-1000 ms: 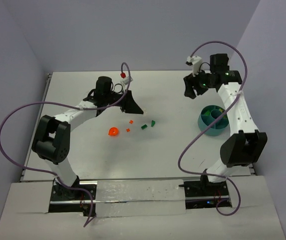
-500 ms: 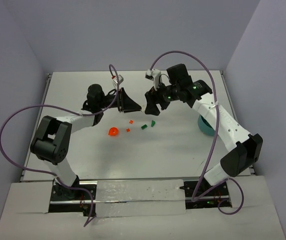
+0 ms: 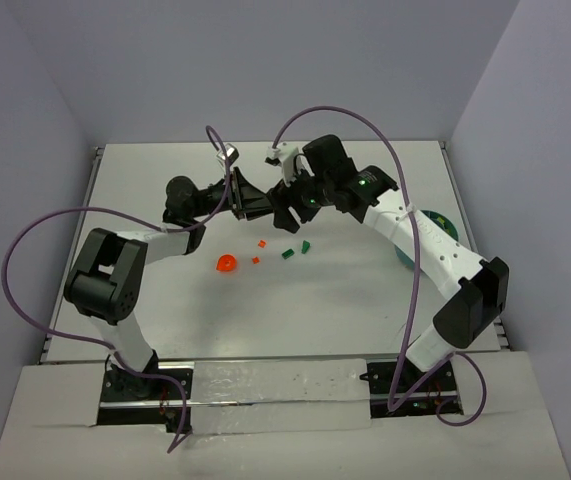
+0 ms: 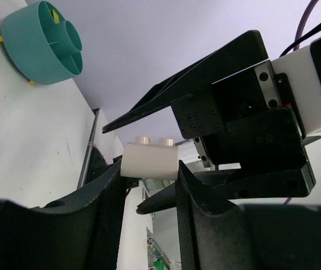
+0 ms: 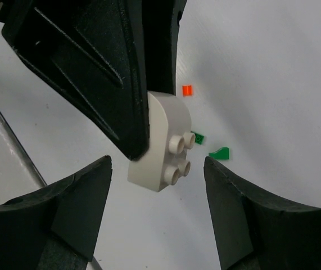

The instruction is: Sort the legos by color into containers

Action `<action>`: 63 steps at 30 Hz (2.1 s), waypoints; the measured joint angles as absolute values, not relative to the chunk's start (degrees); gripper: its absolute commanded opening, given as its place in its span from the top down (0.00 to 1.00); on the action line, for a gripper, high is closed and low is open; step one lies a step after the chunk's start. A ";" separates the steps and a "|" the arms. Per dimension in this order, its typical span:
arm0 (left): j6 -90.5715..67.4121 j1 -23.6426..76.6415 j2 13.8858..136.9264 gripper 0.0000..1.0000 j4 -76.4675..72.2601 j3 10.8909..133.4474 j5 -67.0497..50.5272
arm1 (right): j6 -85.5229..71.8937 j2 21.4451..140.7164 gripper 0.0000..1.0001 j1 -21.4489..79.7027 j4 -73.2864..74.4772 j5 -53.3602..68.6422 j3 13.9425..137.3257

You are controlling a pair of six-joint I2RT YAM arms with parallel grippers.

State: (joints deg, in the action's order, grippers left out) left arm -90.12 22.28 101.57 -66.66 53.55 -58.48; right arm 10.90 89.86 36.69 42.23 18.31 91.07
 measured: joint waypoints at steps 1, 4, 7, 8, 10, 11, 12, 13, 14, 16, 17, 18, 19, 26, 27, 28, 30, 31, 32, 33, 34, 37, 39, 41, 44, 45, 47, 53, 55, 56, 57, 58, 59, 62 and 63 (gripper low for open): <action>-90.78 22.28 101.66 1.00 -67.21 53.46 -58.48 | 10.76 89.96 0.36 36.89 42.00 17.69 91.07; -91.83 22.28 101.75 1.00 -68.38 53.16 -58.31 | 10.17 90.04 0.40 36.99 41.09 15.79 91.07; -92.52 22.28 101.92 1.00 -68.90 52.96 -57.77 | 9.88 90.04 0.41 36.99 40.57 14.46 91.11; -92.68 22.28 101.99 1.00 -69.08 52.85 -57.53 | 9.85 90.04 0.42 36.99 40.52 14.15 91.13; -92.85 22.28 102.08 1.00 -69.37 52.80 -57.21 | 9.87 90.04 0.43 37.05 40.51 13.64 91.23; -92.88 22.28 102.08 1.00 -69.50 52.80 -57.05 | 9.87 90.04 0.43 37.09 40.53 13.45 91.34; -92.91 22.28 102.10 1.00 -69.64 52.80 -56.86 | 9.87 90.07 0.43 37.12 40.55 13.30 91.49; -92.94 22.28 102.10 1.00 -69.72 52.80 -56.74 | 9.88 90.08 0.43 37.14 40.57 13.23 91.63; -92.93 22.28 102.10 1.00 -69.73 52.80 -56.64 | 9.89 90.10 0.43 37.16 40.62 13.17 91.81; -92.92 22.28 102.13 1.00 -69.69 52.78 -56.52 | 9.90 90.14 0.43 37.17 40.66 13.14 92.18; -92.90 22.28 102.15 1.00 -69.69 52.75 -56.45 | 9.93 90.17 0.43 37.17 40.69 13.13 92.41; -92.88 22.28 102.15 1.00 -69.69 52.73 -56.38 | 9.95 90.23 0.42 37.17 40.79 13.10 92.71; -92.86 22.28 102.15 1.00 -69.69 52.73 -56.36 | 10.02 90.26 0.41 37.17 40.82 13.10 93.08; -92.86 22.28 102.34 1.00 -69.65 52.73 -55.69 | 10.61 90.33 0.61 37.39 41.41 13.25 94.50; -92.84 22.28 102.45 1.00 -69.67 52.73 -55.75 | 10.84 90.36 0.65 37.63 41.44 13.10 94.50; -92.91 22.28 102.56 0.99 -69.63 52.73 -55.75 | 11.10 90.37 0.69 37.78 41.53 12.96 94.50; -93.30 22.32 102.82 0.90 -69.60 52.73 -55.64 | 11.79 90.37 0.87 37.95 41.66 12.66 94.50; -93.53 22.33 102.93 0.82 -69.59 52.73 -55.64 | 12.02 90.37 0.97 38.01 41.74 12.44 94.50; -93.62 22.35 103.03 0.66 -69.60 52.73 -55.68 | 12.26 90.39 1.00 38.05 41.82 12.33 94.50; -93.62 22.35 103.05 0.53 -69.58 52.73 -55.68 | 12.39 90.39 1.00 38.06 41.94 12.29 94.50; -93.58 22.37 103.06 0.41 -69.44 52.73 -55.70 | 12.50 90.39 1.00 38.06 41.99 12.23 94.50; -91.35 22.23 103.07 0.01 -67.62 52.77 -56.26 | 12.73 90.17 1.00 38.07 42.05 12.05 94.32; -89.62 21.83 103.03 0.01 -65.06 52.79 -56.90 | 13.08 89.45 1.00 37.90 41.76 11.45 93.41; -85.56 20.93 102.55 0.01 -60.35 52.88 -57.34 | 13.99 87.14 1.00 37.03 41.63 11.33 90.24; -77.24 18.26 101.05 0.01 -50.09 54.09 -57.60 | 16.77 81.80 1.00 33.15 43.53 11.43 84.31; -74.29 17.25 100.43 0.01 -46.94 54.79 -57.52 | 18.36 79.51 1.00 30.78 44.81 11.29 81.98; -67.33 15.26 99.10 0.01 -39.28 56.84 -57.37 | 22.25 75.07 1.00 25.19 46.46 10.55 77.21; -48.11 13.99 96.14 0.01 -17.96 65.70 -54.59 | 35.59 66.58 1.00 13.12 54.47 6.36 66.45; -42.26 14.35 95.52 0.01 -12.02 68.36 -52.88 | 40.04 66.22 1.00 10.12 57.13 5.17 65.63; -39.64 14.62 95.37 0.01 -9.15 69.61 -51.88 | 41.97 66.24 1.00 8.54 58.12 4.74 65.51; -37.43 14.81 95.37 0.01 -6.61 70.79 -50.81 | 43.80 66.41 1.00 6.92 58.97 4.04 65.47; -35.36 15.10 95.35 0.01 -4.35 71.77 -49.80 | 45.20 66.65 1.00 5.50 59.70 3.59 65.45; -33.63 15.35 95.37 0.01 -2.37 72.50 -49.00 | 46.61 67.11 1.00 4.18 60.35 2.99 65.47; -29.68 16.07 95.37 0.01 2.16 73.96 -47.13 | 49.84 69.95 1.00 1.35 61.81 0.77 65.56; -28.92 16.22 95.37 0.01 3.17 74.19 -46.79 | 50.50 71.42 1.00 0.84 62.09 0.03 65.76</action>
